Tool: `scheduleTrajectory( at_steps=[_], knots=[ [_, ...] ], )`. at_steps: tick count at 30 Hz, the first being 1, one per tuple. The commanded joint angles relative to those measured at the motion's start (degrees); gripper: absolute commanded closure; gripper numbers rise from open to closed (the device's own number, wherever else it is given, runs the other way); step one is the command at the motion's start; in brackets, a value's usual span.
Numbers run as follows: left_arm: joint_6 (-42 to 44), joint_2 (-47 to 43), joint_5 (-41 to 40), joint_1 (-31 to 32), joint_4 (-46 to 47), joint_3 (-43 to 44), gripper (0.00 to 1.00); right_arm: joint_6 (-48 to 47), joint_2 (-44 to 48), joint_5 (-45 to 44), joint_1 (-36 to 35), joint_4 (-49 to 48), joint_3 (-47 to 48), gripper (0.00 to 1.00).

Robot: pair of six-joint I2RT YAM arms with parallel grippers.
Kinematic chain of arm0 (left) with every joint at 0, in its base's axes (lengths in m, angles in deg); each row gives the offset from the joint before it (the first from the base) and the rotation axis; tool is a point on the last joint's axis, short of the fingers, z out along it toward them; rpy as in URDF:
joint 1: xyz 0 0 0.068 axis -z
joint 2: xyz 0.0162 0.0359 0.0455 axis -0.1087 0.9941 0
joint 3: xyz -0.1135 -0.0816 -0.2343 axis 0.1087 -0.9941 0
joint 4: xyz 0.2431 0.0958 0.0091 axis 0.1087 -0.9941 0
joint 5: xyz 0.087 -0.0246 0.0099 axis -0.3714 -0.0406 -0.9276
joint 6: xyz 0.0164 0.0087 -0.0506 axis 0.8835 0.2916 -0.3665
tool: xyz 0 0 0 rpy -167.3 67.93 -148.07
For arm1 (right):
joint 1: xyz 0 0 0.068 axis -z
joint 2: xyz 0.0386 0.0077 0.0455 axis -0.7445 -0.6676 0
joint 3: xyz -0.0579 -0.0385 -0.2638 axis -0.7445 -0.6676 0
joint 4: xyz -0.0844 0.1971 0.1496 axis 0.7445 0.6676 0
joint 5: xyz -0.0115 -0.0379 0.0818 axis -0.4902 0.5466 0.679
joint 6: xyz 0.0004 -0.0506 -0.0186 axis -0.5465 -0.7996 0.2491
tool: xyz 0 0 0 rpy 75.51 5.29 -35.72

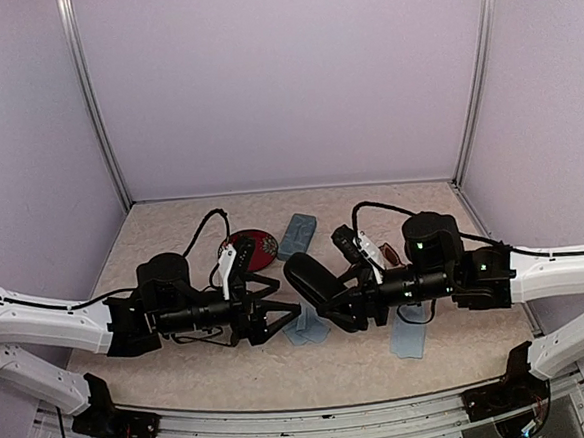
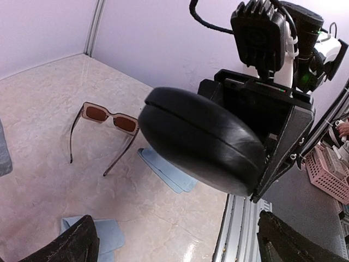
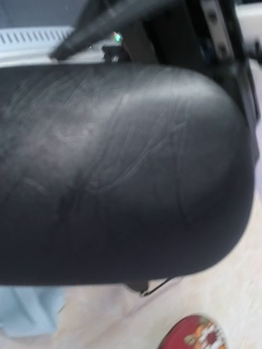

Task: Organize the sunglasses
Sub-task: Pass from the right arm to the left

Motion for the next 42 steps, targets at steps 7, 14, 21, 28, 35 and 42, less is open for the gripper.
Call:
scheduleTrajectory(
  at_steps=[7,14,21,28,35,42],
  knots=[
    [3.3,1.6,16.3,-3.3,9.9,1.0,0.01,-2.0,-3.6,12.5,1.9,-8.1,2.7,0.36],
    [3.5,3.0,17.8,-3.7,11.9,1.2,0.01,-0.8,-5.3,18.8,2.6,-12.4,2.7,0.36],
    [3.1,3.5,18.5,-4.0,15.9,0.2,0.02,0.5,-7.2,22.2,2.7,-15.6,2.6,0.37],
    [2.8,3.7,20.9,-4.1,17.9,-0.6,0.08,1.9,-7.3,23.3,2.7,-17.5,2.3,0.38],
    [3.2,2.8,20.8,-4.0,20.3,-2.4,0.13,3.4,-8.0,24.1,3.3,-19.3,1.6,0.38],
    [3.4,3.0,20.4,-3.9,21.0,-2.4,0.17,4.5,-8.8,24.9,3.4,-20.7,1.4,0.38]
  ],
)
